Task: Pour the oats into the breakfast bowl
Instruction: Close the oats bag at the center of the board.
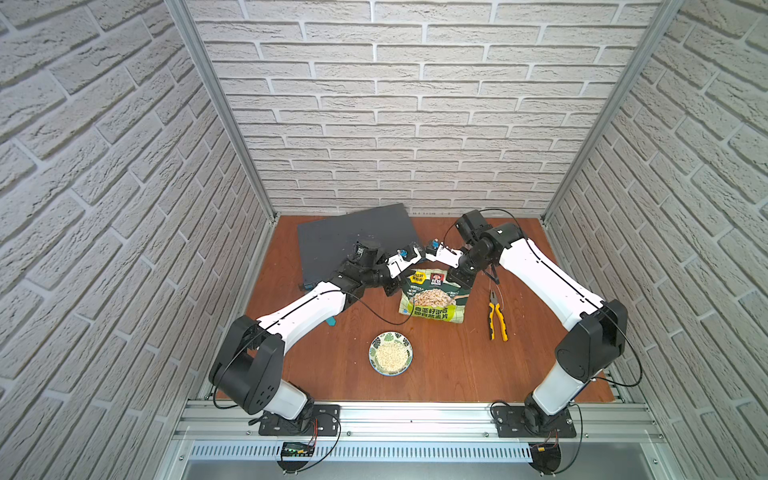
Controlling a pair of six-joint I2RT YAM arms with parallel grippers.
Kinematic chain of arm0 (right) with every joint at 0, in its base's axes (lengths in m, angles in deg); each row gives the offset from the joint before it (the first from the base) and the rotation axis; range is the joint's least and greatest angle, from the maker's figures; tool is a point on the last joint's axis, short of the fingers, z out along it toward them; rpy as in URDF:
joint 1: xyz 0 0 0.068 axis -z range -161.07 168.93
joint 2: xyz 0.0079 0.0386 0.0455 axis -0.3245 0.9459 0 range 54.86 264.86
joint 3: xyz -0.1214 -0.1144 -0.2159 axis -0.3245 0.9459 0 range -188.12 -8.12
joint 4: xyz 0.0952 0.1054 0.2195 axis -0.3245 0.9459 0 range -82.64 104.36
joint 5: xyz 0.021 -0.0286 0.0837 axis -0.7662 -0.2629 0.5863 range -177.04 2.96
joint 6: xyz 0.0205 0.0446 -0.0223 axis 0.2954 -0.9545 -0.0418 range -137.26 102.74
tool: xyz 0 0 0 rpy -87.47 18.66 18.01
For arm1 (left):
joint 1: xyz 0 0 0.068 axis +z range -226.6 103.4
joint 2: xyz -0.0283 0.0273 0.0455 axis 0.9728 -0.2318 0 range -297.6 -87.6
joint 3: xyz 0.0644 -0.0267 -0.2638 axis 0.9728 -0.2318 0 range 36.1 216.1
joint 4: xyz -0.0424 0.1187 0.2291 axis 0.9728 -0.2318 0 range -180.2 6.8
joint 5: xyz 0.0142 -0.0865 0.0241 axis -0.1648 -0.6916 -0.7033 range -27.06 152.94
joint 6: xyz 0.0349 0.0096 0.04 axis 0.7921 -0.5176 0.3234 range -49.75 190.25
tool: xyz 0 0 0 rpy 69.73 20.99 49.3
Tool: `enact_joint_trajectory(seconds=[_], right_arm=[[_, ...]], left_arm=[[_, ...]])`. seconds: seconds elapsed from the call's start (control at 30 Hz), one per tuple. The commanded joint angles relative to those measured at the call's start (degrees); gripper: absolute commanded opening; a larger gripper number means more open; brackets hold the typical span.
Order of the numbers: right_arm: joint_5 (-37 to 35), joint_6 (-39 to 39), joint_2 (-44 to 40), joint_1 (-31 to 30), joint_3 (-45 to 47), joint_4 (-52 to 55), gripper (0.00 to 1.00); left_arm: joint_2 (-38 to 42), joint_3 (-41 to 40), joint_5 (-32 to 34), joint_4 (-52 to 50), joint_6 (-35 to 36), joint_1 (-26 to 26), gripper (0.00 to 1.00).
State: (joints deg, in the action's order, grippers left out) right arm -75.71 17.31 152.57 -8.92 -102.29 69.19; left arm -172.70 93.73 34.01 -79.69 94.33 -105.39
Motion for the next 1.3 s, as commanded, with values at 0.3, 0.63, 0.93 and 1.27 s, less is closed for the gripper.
enact_joint_trajectory(seconds=[0.3, 0.63, 0.93, 1.27], right_arm=[[-3.27, -0.72, -5.12, 3.23, 3.08, 1.81, 0.05], [-4.55, -1.17, -7.41, 4.74, 5.06, 0.61, 0.15], [-0.83, -1.17, -8.36, 4.64, 5.95, -0.80, 0.03], [-0.57, -0.90, -9.97, 4.57, 7.04, -1.44, 0.03]], left_arm=[[2.14, -0.50, 0.45, 2.39, -0.28, 0.80, 0.00], [2.09, -0.24, 0.80, 1.36, -0.25, 1.08, 0.00], [-0.45, 2.86, -1.89, -3.13, 1.46, 1.25, 0.25], [-2.80, 4.34, -4.25, -5.00, 1.98, 2.65, 0.40]])
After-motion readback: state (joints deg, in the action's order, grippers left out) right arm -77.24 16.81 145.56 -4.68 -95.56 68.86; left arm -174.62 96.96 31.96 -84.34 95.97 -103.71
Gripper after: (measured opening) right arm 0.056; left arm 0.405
